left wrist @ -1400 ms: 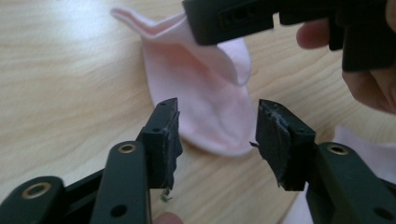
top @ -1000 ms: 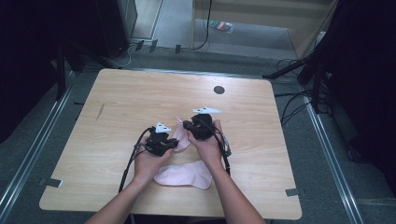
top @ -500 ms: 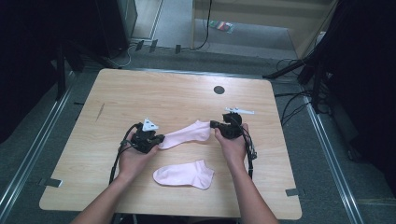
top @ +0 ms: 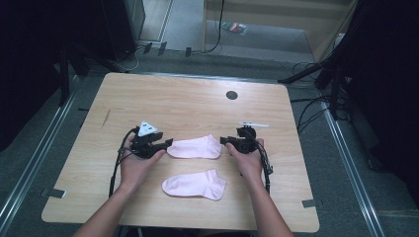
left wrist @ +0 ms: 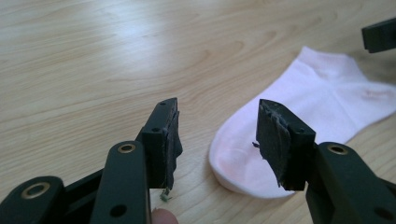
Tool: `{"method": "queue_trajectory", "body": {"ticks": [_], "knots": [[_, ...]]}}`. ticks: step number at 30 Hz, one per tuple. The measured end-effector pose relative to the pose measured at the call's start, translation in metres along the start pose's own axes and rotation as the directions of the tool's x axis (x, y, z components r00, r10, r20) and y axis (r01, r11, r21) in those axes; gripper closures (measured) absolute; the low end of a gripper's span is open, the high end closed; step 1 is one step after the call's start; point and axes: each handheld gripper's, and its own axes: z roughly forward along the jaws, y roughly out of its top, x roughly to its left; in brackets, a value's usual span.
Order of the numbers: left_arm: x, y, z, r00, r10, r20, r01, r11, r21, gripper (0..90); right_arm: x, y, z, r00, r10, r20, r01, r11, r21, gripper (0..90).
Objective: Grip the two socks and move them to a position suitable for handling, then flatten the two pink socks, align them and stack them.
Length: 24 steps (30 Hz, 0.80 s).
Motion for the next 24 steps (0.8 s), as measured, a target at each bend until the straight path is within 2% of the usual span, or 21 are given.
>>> {"method": "queue_trajectory", "body": {"ticks": [1,2,3,4,5,6,8,10,11,12,13,14,17,19,21,22,23,24], "knots": [[0.001,0.0,0.001,0.9998,-0.016,0.009,0.015,0.9998,0.011,52.3,-0.001,0.002,-0.006,0.9999,0.015,0.007,-0.014,0.999,-0.04,59.7],[0.002,-0.001,0.002,0.9995,-0.028,0.016,0.027,0.9994,0.022,52.3,-0.001,0.002,-0.006,0.9999,0.015,0.007,-0.014,0.999,-0.04,59.7],[0.002,-0.002,0.005,0.9992,-0.036,0.017,0.035,0.9984,0.045,52.8,0.0,0.002,-0.006,1.0,-0.007,0.002,0.007,0.999,-0.049,59.1],[0.004,-0.004,0.01,0.9985,-0.053,0.009,0.052,0.9953,0.081,53.8,0.003,0.001,-0.005,0.9998,-0.02,0.005,0.02,0.999,-0.039,58.5],[0.004,-0.004,0.01,0.9985,-0.053,0.009,0.052,0.9953,0.081,54.7,0.003,0.001,-0.005,0.9998,-0.02,0.005,0.02,0.999,-0.039,58.5],[0.004,-0.005,0.011,0.9978,-0.065,0.012,0.063,0.9931,0.098,54.7,0.005,-0.001,-0.003,0.999,-0.042,0.012,0.042,0.999,-0.029,57.2],[0.004,-0.008,0.012,0.9971,-0.073,-0.02,0.074,0.9937,0.084,57.9,0.01,-0.005,0.003,0.9961,-0.085,0.02,0.086,0.996,-0.008,53.8],[0.006,-0.01,0.013,0.9938,-0.111,-0.008,0.111,0.9892,0.096,59.9,0.016,-0.012,0.011,0.9903,-0.136,0.032,0.136,0.991,-0.012,50.4],[0.006,-0.012,0.014,0.9932,-0.116,-0.01,0.117,0.9872,0.109,59.9,0.016,-0.012,0.011,0.9903,-0.136,0.032,0.136,0.991,-0.012,50.4],[0.006,-0.013,0.014,0.9936,-0.112,-0.016,0.113,0.987,0.115,60.9,0.019,-0.015,0.015,0.9839,-0.169,0.059,0.169,0.986,0.003,51.2],[0.005,-0.014,0.014,0.994,-0.107,-0.022,0.109,0.9871,0.117,60.9,0.019,-0.015,0.015,0.9839,-0.169,0.059,0.169,0.986,0.003,51.2],[0.005,-0.015,0.014,0.994,-0.105,-0.03,0.108,0.9882,0.109,62.8,0.022,-0.016,0.017,0.9802,-0.183,0.077,0.182,0.983,0.015,51.8],[0.005,-0.015,0.013,0.9939,-0.107,-0.025,0.11,0.9868,0.119,72.1,0.029,-0.02,0.019,0.9625,-0.25,0.106,0.248,0.968,0.026,54.0],[0.005,-0.015,0.014,0.9941,-0.107,-0.018,0.108,0.9862,0.126,77.7,0.034,-0.022,0.021,0.9451,-0.301,0.128,0.299,0.954,0.034,57.3],[0.004,-0.015,0.013,0.9925,-0.122,0.002,0.121,0.9822,0.144,84.6,0.038,-0.025,0.021,0.9351,-0.324,0.143,0.323,0.946,0.035,65.7],[0.004,-0.015,0.013,0.9924,-0.122,0.013,0.119,0.982,0.147,89.3,0.038,-0.026,0.021,0.9325,-0.33,0.147,0.329,0.944,0.035,74.5],[0.003,-0.016,0.012,0.9927,-0.12,0.013,0.116,0.9821,0.148,90.0,0.039,-0.028,0.02,0.9315,-0.339,0.132,0.337,0.941,0.035,82.0],[0.003,-0.016,0.01,0.9931,-0.116,0.018,0.113,0.9829,0.146,90.0,0.04,-0.029,0.02,0.9328,-0.34,0.119,0.339,0.94,0.034,84.1]]}}
